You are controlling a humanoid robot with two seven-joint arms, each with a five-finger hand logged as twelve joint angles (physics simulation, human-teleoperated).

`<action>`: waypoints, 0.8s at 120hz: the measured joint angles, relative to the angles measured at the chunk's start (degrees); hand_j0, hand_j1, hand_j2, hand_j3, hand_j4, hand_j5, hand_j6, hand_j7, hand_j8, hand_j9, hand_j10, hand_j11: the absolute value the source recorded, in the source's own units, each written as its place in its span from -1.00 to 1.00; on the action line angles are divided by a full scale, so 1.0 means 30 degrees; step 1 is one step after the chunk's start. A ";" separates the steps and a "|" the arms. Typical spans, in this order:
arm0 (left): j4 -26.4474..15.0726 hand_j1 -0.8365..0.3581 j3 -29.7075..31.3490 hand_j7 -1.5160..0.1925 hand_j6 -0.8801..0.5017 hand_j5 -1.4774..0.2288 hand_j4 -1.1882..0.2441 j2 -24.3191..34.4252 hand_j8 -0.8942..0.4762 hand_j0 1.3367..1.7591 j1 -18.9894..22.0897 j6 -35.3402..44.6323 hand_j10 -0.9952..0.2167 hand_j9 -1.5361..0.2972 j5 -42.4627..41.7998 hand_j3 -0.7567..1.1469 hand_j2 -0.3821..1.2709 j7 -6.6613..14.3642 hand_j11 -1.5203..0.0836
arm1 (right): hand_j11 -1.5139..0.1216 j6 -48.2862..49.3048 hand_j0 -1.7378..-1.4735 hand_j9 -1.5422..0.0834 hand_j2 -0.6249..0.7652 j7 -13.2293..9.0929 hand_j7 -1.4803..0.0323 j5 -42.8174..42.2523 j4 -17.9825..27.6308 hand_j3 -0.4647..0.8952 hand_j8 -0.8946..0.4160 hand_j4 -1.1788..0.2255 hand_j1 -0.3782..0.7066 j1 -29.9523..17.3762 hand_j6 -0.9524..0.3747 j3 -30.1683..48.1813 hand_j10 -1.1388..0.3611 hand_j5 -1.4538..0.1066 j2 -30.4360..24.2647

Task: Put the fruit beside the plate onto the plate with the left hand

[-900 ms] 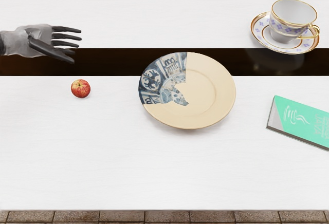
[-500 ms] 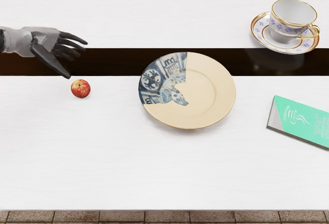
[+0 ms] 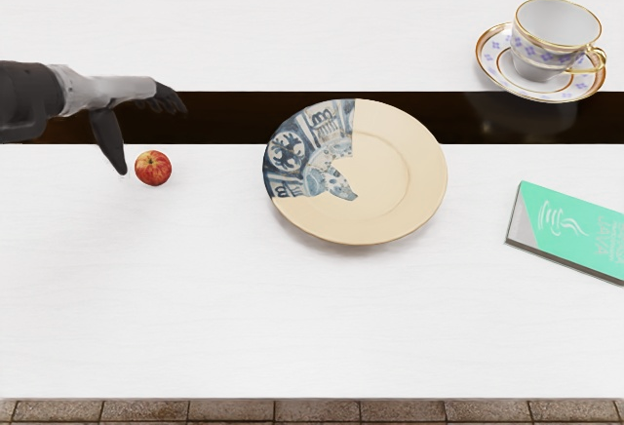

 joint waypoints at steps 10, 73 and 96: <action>-0.0511 0.49 0.2398 0.40 -0.09 0.36 0.31 -0.0671 -0.06 0.52 -0.0913 0.1508 0.23 0.33 0.0501 -0.20 -0.48 0.0012 0.50 | 0.80 0.0000 -0.40 0.85 -0.11 0.0000 0.90 0.0000 0.0000 -0.32 0.32 0.63 -0.88 -0.0004 0.39 0.0000 0.48 0.81 0.0000; 0.1412 0.49 0.7406 0.40 -0.09 0.35 0.31 -0.4398 -0.06 0.52 -0.1298 0.5280 0.23 0.32 0.1048 -0.20 -0.48 0.2144 0.49 | 0.80 0.0000 -0.40 0.85 -0.11 0.0000 0.90 0.0000 0.0000 -0.32 0.32 0.63 -0.88 -0.0001 0.39 0.0000 0.48 0.81 0.0000; 0.2458 0.49 0.7481 0.40 -0.09 0.35 0.31 -0.4898 -0.06 0.52 -0.1105 0.5123 0.23 0.32 0.0892 -0.20 -0.48 0.2115 0.49 | 0.80 0.0000 -0.40 0.85 -0.11 0.0000 0.90 0.0000 0.0000 -0.32 0.32 0.63 -0.88 -0.0002 0.39 0.0000 0.48 0.81 0.0000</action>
